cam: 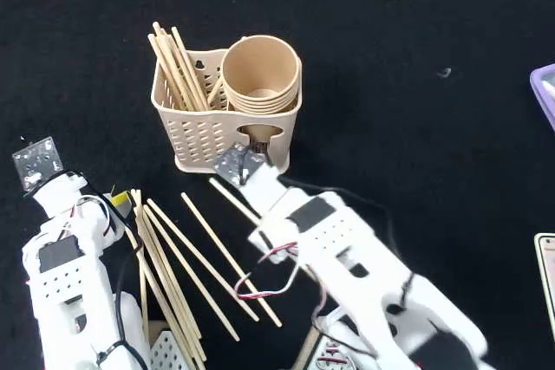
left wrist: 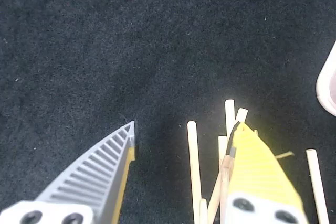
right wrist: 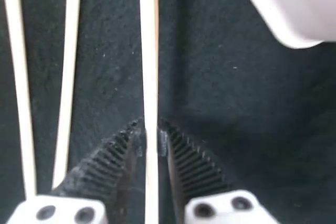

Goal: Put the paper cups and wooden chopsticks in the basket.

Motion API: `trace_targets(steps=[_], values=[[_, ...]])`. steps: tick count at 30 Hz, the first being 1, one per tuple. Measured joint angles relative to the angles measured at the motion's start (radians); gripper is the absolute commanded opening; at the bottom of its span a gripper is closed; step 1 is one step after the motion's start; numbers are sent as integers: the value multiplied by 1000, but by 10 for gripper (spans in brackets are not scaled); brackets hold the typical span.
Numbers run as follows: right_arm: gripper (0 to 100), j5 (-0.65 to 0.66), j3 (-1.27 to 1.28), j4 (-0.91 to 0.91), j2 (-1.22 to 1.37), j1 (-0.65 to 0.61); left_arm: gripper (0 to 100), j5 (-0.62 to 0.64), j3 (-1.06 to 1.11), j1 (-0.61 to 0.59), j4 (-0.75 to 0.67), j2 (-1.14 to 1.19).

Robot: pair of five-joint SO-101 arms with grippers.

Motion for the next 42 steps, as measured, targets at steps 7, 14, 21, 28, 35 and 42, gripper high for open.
trace_targets(steps=[7, 14, 21, 28, 35, 42], values=[[10, 63, -21, 195, -321, 40, 292, 0, 0, 0, 0, 0], [10, 28, -272, 384, -589, -141, 292, 0, 0, 0, 0, 0], [11, -143, -493, 180, -629, -190, 292, 0, 0, 0, 0, 0], [11, -212, -387, -525, -569, -198, 292, 0, 0, 0, 0, 0], [11, -213, -365, -1043, -307, -178, 292, 0, 0, 0, 0, 0], [11, -218, -414, -1142, -31, -60, 292, 0, 0, 0, 0, 0]])
